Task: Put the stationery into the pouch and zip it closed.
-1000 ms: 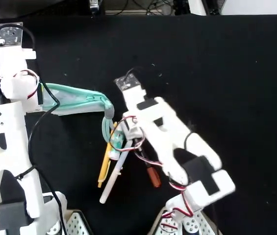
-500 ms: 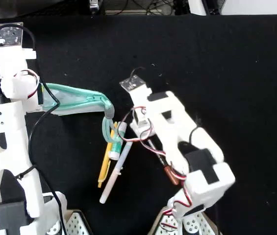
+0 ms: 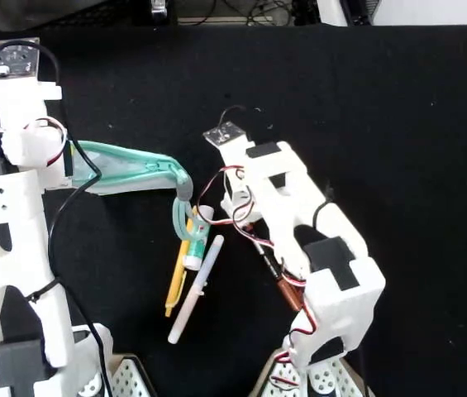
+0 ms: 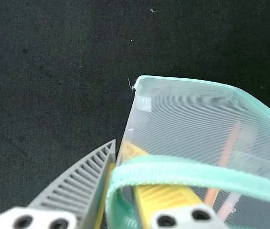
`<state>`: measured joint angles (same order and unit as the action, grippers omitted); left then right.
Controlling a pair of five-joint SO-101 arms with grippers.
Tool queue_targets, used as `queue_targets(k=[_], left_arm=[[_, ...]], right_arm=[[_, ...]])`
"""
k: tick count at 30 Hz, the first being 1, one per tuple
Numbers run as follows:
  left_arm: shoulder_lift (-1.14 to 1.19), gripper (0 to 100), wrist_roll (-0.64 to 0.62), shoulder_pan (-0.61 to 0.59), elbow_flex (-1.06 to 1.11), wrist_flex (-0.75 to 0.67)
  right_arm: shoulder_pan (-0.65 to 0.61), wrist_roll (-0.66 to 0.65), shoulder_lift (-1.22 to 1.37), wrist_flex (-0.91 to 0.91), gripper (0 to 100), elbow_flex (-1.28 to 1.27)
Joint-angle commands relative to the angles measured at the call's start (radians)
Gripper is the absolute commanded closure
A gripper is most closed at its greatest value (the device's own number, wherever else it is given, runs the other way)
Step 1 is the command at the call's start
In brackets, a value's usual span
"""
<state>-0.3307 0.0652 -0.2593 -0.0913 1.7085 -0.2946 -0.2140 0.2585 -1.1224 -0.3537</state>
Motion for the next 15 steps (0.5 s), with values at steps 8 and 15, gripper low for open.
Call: queue_targets(k=[8, 15], left_arm=[[-0.008, 97, -0.002, -0.012, 0.004, -0.017], [-0.008, 97, -0.002, -0.012, 0.004, -0.015]], right_arm=[[0.097, -0.061, -0.75, 0.003, 98.6, -0.174], [-0.08, -0.058, -1.199, 0.109, 98.6, -0.182]])
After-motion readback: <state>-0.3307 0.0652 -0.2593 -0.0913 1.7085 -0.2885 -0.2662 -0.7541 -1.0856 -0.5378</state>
